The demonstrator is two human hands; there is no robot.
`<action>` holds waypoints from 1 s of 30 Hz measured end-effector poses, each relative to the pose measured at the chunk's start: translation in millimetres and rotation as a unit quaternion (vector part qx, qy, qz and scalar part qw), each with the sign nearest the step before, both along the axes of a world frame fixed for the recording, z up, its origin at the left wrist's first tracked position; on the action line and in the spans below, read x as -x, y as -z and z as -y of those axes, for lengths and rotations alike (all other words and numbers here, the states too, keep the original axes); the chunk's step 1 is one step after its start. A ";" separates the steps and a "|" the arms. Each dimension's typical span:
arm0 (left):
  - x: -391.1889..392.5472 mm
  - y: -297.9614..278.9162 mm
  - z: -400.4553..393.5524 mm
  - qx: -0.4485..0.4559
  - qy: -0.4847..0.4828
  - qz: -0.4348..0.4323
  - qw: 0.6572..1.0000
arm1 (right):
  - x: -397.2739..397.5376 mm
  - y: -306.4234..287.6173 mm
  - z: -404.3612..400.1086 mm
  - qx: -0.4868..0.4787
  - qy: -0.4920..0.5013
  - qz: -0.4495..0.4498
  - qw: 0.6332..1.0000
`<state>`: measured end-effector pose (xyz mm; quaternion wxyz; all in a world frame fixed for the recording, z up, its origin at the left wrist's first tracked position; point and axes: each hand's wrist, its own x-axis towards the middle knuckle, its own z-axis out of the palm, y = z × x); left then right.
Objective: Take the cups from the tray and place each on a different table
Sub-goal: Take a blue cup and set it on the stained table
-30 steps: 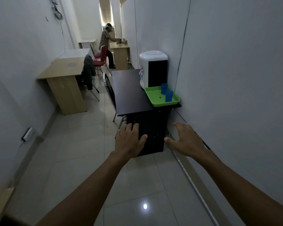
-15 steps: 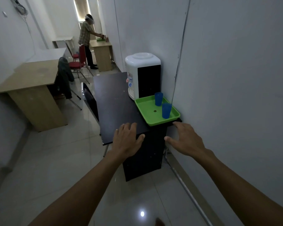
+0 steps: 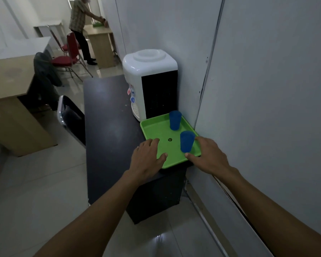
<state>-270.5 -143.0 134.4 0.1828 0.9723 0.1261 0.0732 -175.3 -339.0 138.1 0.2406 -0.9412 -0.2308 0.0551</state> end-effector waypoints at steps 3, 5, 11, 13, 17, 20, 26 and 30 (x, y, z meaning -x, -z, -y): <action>-38.0 9.2 -7.3 0.013 0.021 -0.004 1.000 | -31.1 10.3 -10.3 -0.005 0.018 -0.007 1.000; -64.1 16.8 -12.0 0.018 0.034 -0.011 0.999 | -49.9 19.1 -15.6 -0.007 0.038 -0.009 0.999; -140.5 48.1 -25.0 0.046 0.078 -0.021 0.996 | -93.0 51.4 -33.4 -0.025 0.084 -0.020 0.996; -159.9 60.6 -28.0 0.056 0.093 -0.034 0.994 | -103.0 61.6 -39.4 -0.032 0.097 -0.034 0.994; -190.9 86.0 -33.1 0.075 0.125 -0.073 0.987 | -117.0 81.2 -45.2 -0.046 0.135 -0.060 0.988; -206.0 104.3 -33.2 0.080 0.147 -0.092 0.982 | -121.5 94.5 -46.1 -0.054 0.168 -0.072 0.982; -224.8 128.4 -25.2 0.129 0.159 -0.101 0.974 | -125.6 110.0 -47.4 -0.083 0.200 -0.099 0.971; -236.5 138.1 -17.1 0.161 0.153 -0.115 0.968 | -128.4 117.2 -41.8 -0.099 0.219 -0.099 0.965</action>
